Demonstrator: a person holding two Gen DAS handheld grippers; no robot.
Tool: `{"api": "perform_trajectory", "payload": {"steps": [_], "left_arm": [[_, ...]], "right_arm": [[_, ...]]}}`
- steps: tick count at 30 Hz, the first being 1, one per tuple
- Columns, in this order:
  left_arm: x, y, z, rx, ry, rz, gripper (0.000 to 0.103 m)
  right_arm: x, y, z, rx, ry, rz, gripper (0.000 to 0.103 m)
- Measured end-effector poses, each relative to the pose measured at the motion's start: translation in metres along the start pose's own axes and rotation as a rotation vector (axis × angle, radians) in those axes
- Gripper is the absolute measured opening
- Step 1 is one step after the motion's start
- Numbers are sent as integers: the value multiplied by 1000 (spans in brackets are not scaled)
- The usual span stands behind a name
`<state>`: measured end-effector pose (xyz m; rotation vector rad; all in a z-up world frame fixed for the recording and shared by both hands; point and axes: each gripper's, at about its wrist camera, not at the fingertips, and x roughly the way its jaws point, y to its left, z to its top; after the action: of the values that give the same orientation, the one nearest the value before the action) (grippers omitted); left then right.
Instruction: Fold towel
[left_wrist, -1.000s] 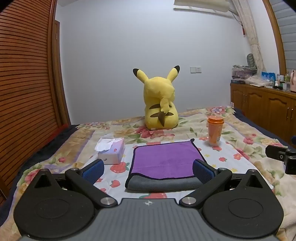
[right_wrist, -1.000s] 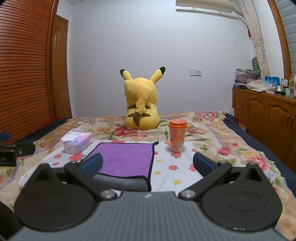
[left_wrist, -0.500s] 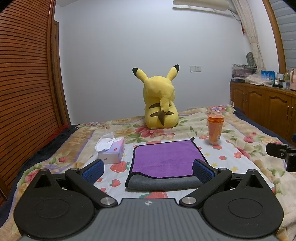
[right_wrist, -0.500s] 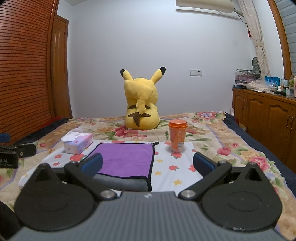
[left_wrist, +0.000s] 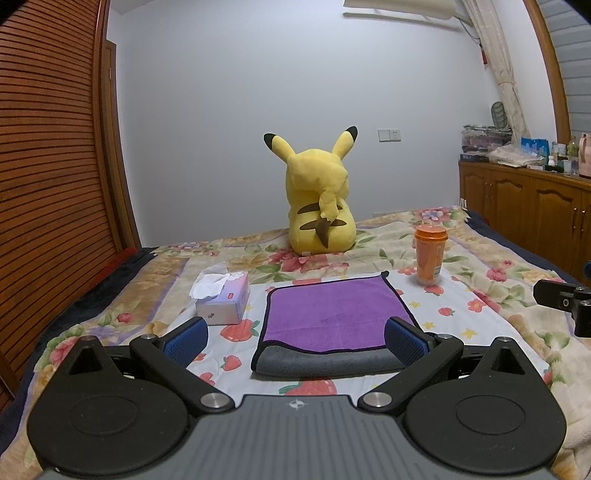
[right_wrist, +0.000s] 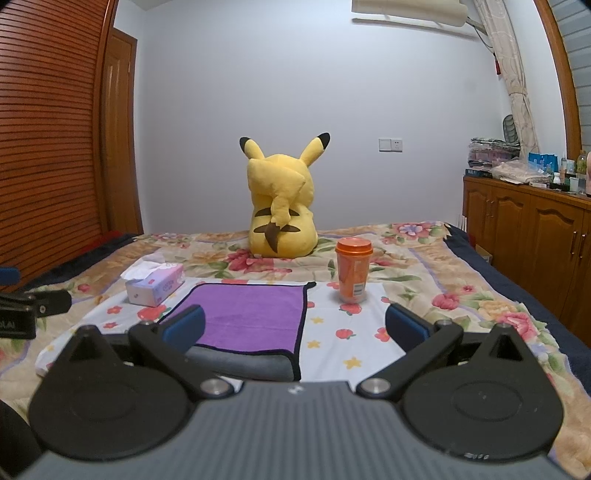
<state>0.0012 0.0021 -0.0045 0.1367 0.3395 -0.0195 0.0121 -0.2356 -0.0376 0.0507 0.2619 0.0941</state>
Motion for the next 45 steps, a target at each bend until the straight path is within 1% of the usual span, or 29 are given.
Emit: {"api": "perform_trajectory", "payload": {"steps": [17,45], "left_arm": [[3,1,-8,13,6,3,103],[3,0,-7,10,11,2,103]], "right_arm": [[1,-3,-2,0,1,-3,103],[1,-4,-3,-4,2,-5,103]]}}
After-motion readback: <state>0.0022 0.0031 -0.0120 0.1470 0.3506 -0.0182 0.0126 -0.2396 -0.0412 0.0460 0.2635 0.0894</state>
